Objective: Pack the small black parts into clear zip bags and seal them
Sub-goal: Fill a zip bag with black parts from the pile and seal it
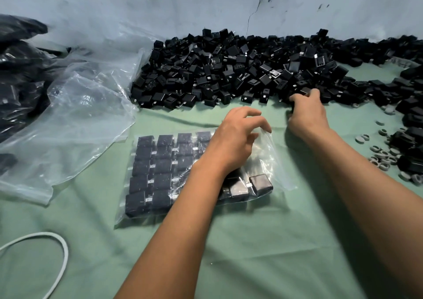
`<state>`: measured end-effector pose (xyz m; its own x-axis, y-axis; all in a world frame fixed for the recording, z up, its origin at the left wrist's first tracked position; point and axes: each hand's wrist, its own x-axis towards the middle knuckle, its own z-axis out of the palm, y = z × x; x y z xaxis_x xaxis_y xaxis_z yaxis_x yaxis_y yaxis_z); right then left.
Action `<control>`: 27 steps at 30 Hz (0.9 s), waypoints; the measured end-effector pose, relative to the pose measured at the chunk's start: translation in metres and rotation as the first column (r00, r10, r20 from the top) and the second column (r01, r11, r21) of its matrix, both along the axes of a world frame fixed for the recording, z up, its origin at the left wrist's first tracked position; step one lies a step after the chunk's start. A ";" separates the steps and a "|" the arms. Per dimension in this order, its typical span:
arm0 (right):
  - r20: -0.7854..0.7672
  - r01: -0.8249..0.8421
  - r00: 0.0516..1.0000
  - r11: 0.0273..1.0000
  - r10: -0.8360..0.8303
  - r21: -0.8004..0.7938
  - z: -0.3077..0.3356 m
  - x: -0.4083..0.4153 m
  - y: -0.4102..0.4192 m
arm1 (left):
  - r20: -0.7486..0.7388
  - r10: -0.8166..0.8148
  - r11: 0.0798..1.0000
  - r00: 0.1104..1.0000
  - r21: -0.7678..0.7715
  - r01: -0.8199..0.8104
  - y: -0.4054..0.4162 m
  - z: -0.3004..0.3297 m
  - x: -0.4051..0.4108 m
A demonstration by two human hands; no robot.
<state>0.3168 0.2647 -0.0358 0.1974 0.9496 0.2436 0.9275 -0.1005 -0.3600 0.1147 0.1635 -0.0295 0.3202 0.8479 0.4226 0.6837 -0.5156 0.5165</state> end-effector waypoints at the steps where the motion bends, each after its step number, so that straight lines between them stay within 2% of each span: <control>1: -0.007 0.043 0.999 0.999 -0.043 -0.019 -0.001 0.002 -0.002 | 0.022 0.009 1.000 1.000 -0.002 -0.009 0.000 0.000 -0.001; 3: -0.001 0.065 0.998 0.997 -0.065 -0.048 0.000 0.007 -0.005 | 0.052 0.020 1.000 0.998 -0.008 -0.020 0.000 0.000 -0.001; 5: 0.000 -0.009 1.000 0.999 0.009 -0.046 0.006 0.009 -0.011 | 0.078 0.022 1.000 0.997 -0.011 -0.022 0.001 0.000 -0.001; 7: -0.102 -0.155 0.983 0.987 0.150 -0.041 0.013 0.008 -0.022 | 0.103 0.033 0.999 0.994 -0.016 -0.031 0.003 0.000 -0.001; 8: -0.213 -0.240 0.950 0.970 0.227 -0.035 0.015 0.006 -0.031 | 0.113 0.041 0.999 0.993 -0.021 -0.039 0.003 0.000 0.000; 10: -0.505 -0.405 0.792 0.914 0.344 -0.012 0.018 -0.001 -0.052 | 0.132 0.053 0.998 0.990 -0.037 -0.049 0.004 0.000 0.001; 12: -0.655 -0.513 0.630 0.857 0.418 0.054 0.015 -0.002 -0.069 | 0.163 0.062 0.997 0.985 -0.046 -0.056 0.004 0.000 0.001; 16: -0.604 -0.614 0.595 0.784 0.531 0.084 0.006 0.006 -0.086 | 0.210 0.079 0.996 0.975 -0.066 -0.067 0.003 -0.001 0.001; 21: -0.696 -0.691 0.480 0.719 0.535 0.076 0.003 0.010 -0.091 | 0.246 0.102 0.994 0.964 -0.061 -0.090 0.002 0.000 -0.001; 23: -0.695 -0.745 0.443 0.664 0.566 0.064 0.005 0.006 -0.094 | 0.253 0.109 0.994 0.961 -0.056 -0.097 0.002 0.000 -0.001; 25: -0.671 -0.781 0.438 0.623 0.598 0.046 0.007 0.002 -0.098 | 0.249 0.111 0.993 0.962 -0.056 -0.100 0.002 0.000 -0.001; 27: -0.633 -0.774 0.474 0.632 0.612 0.032 0.008 -0.001 -0.099 | 0.248 0.114 0.993 0.962 -0.059 -0.103 0.002 0.001 -0.001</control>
